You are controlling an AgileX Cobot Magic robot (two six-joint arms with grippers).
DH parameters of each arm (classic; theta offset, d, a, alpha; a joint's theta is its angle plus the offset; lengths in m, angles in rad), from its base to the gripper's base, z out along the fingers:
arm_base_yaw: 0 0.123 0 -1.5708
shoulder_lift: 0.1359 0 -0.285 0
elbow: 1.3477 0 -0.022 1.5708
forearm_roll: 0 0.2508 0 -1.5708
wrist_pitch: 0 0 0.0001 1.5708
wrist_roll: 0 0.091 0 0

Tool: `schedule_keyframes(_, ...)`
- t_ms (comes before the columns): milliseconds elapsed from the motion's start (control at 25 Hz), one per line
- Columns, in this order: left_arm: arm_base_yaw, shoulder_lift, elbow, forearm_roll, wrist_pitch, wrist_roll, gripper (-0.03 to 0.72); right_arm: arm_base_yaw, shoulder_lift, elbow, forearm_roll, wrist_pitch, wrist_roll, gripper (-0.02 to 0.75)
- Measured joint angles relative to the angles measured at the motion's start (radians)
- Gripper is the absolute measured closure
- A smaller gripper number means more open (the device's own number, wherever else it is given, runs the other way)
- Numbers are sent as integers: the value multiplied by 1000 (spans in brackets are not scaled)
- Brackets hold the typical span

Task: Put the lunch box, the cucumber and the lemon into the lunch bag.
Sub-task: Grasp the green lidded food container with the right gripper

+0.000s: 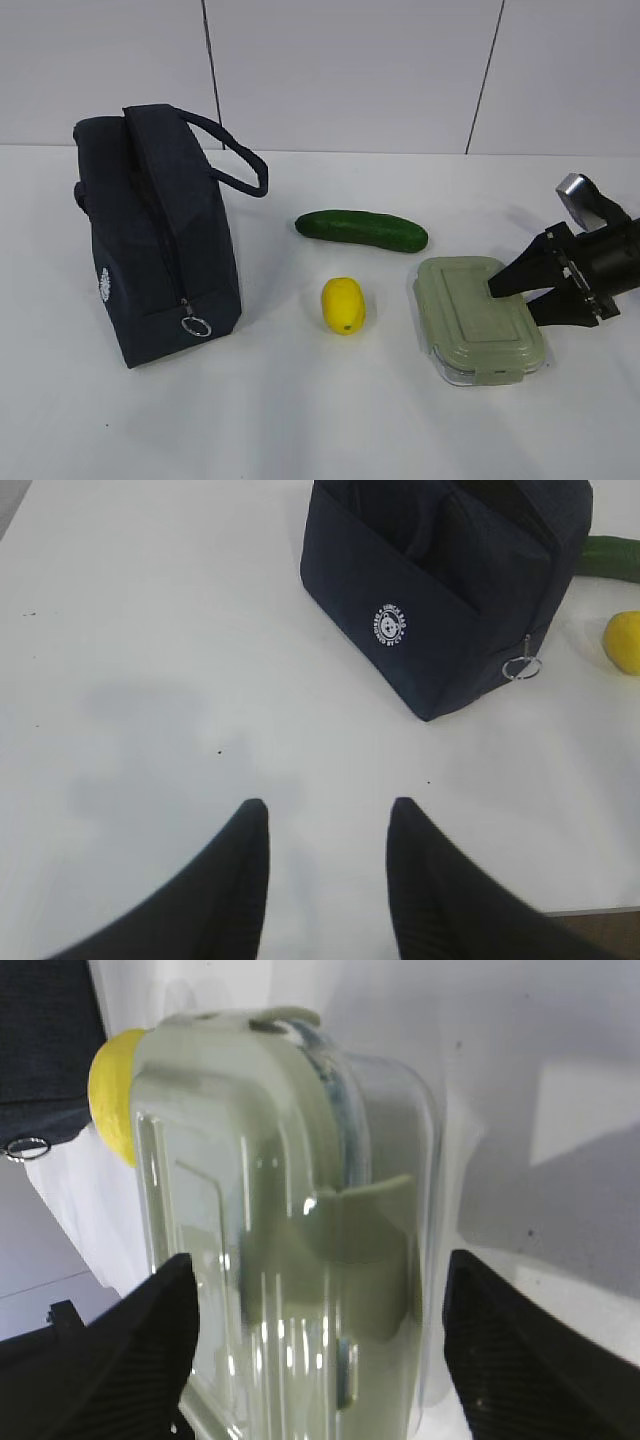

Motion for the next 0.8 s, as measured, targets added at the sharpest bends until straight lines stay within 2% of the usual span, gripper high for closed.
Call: schedule_keyframes(800, 0, 0, 0, 0, 0, 0, 412, 0, 50, -39, 23, 3, 0, 149)
